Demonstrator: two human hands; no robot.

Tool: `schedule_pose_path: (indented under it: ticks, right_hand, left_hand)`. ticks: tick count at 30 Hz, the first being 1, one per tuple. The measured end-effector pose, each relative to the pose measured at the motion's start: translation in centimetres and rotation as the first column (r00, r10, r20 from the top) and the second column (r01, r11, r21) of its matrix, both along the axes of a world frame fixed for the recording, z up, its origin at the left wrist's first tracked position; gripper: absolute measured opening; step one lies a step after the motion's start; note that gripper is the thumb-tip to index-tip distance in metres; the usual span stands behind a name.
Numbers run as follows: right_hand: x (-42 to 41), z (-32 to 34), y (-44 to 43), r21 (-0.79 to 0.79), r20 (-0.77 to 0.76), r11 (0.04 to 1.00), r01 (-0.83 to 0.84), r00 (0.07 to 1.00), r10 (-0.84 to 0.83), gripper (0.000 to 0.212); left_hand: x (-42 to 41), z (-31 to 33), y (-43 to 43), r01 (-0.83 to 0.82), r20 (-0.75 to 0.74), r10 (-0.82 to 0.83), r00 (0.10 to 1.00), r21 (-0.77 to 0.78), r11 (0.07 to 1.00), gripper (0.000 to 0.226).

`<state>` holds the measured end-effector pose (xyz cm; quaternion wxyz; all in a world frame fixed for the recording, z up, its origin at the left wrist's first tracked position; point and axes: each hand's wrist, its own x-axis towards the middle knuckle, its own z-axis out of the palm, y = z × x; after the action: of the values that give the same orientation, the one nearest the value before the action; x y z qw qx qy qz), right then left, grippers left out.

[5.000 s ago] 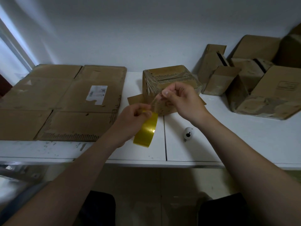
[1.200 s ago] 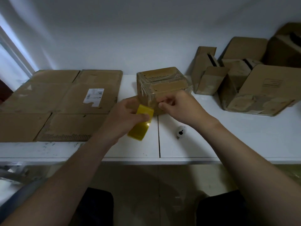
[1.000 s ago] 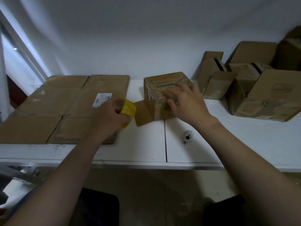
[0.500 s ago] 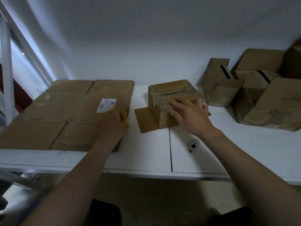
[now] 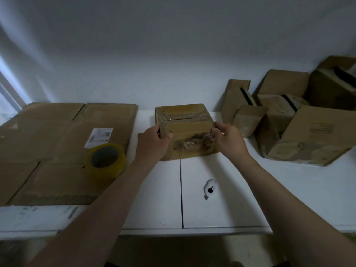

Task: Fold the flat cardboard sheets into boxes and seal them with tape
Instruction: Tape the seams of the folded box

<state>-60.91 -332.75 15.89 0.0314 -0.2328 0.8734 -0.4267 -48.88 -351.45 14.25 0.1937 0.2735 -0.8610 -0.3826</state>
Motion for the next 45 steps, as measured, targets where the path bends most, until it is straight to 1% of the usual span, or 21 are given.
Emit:
schedule_pose_path:
  ticks: [4, 8, 10, 11, 13, 15, 18, 20, 21, 24, 28, 30, 32, 34, 36, 37, 38, 41, 42, 43, 45]
  right_hand:
    - [-0.2, -0.3, -0.3, -0.07, 0.158, 0.998, 0.007, 0.987, 0.004, 0.029]
    - [0.0, 0.0, -0.4, -0.163, 0.251, 0.987, -0.004, 0.967, 0.046, 0.015]
    - [-0.1, 0.0, -0.3, -0.223, 0.263, 0.974, 0.03, 0.964, 0.031, 0.005]
    - [0.0, 0.0, -0.2, -0.253, 0.269, 0.966, 0.047, 0.963, 0.023, 0.009]
    - [0.0, 0.1, -0.2, -0.287, 0.248, 0.956, 0.057, 0.969, 0.016, 0.022]
    - [0.0, 0.5, -0.2, -0.309, 0.177, 0.95, 0.052, 0.984, 0.004, 0.038]
    - [0.6, 1.4, -0.3, -0.308, 0.058, 0.951, -0.008, 0.998, 0.027, 0.059]
    - [0.6, 1.6, -0.2, -0.248, -0.028, 0.964, -0.097, 0.995, 0.093, 0.057]
    - [0.6, 1.6, -0.1, -0.223, -0.032, 0.967, -0.121, 0.993, 0.117, 0.058]
    - [0.8, 1.9, 0.2, -0.228, 0.064, 0.968, -0.104, 0.99, 0.122, 0.054]
    - [1.4, 2.2, 0.2, -0.252, 0.154, 0.966, -0.06, 0.983, 0.101, 0.053]
    - [1.4, 2.3, 0.2, -0.269, 0.2, 0.959, -0.09, 0.969, 0.147, 0.057]
    - [1.5, 2.3, 0.1, -0.261, 0.213, 0.958, -0.121, 0.96, 0.179, 0.054]
    - [1.6, 2.0, -0.1, -0.279, 0.203, 0.951, -0.131, 0.96, 0.192, 0.047]
    - [1.5, 1.5, -0.2, -0.333, 0.181, 0.936, -0.113, 0.967, 0.181, 0.041]
    - [1.3, 1.3, -0.2, -0.353, 0.182, 0.931, -0.095, 0.969, 0.168, 0.044]
    - [1.0, 1.4, -0.1, -0.361, 0.192, 0.929, -0.079, 0.969, 0.157, 0.052]
    - [0.4, 1.7, 0.7, -0.302, 0.187, 0.944, -0.131, 0.963, 0.194, 0.104]
    - [0.3, 1.7, 1.0, -0.252, 0.166, 0.95, -0.182, 0.96, 0.228, 0.118]
    - [0.3, 1.7, 1.2, -0.195, 0.134, 0.952, -0.238, 0.955, 0.266, 0.127]
    - [0.4, 1.4, 1.3, -0.109, 0.073, 0.943, -0.315, 0.943, 0.324, 0.137]
  left_hand:
    - [-0.2, 0.2, -0.5, -0.03, -0.01, 0.031, 0.999, 0.086, 0.996, 0.038]
    - [-0.1, -0.4, -0.9, -0.034, 0.015, 0.033, 0.999, 0.129, 0.991, 0.041]
    - [0.1, -0.2, -1.1, -0.028, -0.038, 0.036, 0.999, 0.211, 0.977, 0.039]
    - [0.1, -0.1, -1.1, -0.02, -0.093, 0.044, 0.995, 0.25, 0.968, 0.037]
    - [0.4, 0.3, -0.7, -0.004, -0.209, 0.07, 0.975, 0.298, 0.955, 0.036]
    - [0.6, 0.6, -0.4, -0.011, -0.295, 0.1, 0.95, 0.288, 0.958, 0.038]
    - [1.1, 0.7, -0.8, -0.026, -0.331, 0.11, 0.937, 0.25, 0.968, 0.043]
    - [1.5, 1.0, -0.8, -0.008, -0.351, 0.094, 0.932, 0.239, 0.971, 0.038]
    - [1.6, 1.2, -0.9, -0.004, -0.349, 0.083, 0.934, 0.221, 0.975, 0.033]
    - [2.0, 1.9, -0.9, 0.014, -0.332, 0.052, 0.942, 0.193, 0.981, 0.015]
    - [2.2, 2.7, -0.6, -0.011, -0.372, 0.132, 0.919, 0.309, 0.951, 0.027]
    - [2.2, 3.2, -0.5, -0.025, -0.387, 0.168, 0.907, 0.348, 0.937, 0.035]
    - [2.1, 3.6, -0.7, -0.006, -0.393, 0.179, 0.902, 0.404, 0.915, 0.043]
    - [2.2, 3.7, -1.0, 0.002, -0.381, 0.196, 0.903, 0.459, 0.888, 0.036]
    - [2.2, 3.4, -1.2, -0.033, -0.325, 0.192, 0.926, 0.437, 0.899, 0.023]
    - [2.0, 3.0, -1.5, -0.042, -0.309, 0.187, 0.932, 0.421, 0.906, 0.014]
    - [2.0, 2.8, -1.7, -0.052, -0.302, 0.195, 0.933, 0.423, 0.905, 0.01]
    - [2.3, 2.8, -1.8, 0.027, -0.305, 0.171, 0.937, 0.552, 0.834, 0.026]
    - [2.5, 2.9, -1.7, 0.04, -0.305, 0.148, 0.941, 0.534, 0.845, 0.027]
    - [2.7, 2.9, -1.5, 0.042, -0.301, 0.114, 0.947, 0.467, 0.883, 0.03]
    - [3.1, 2.8, -1.4, 0.003, -0.285, 0.105, 0.953, 0.353, 0.936, 0.037]
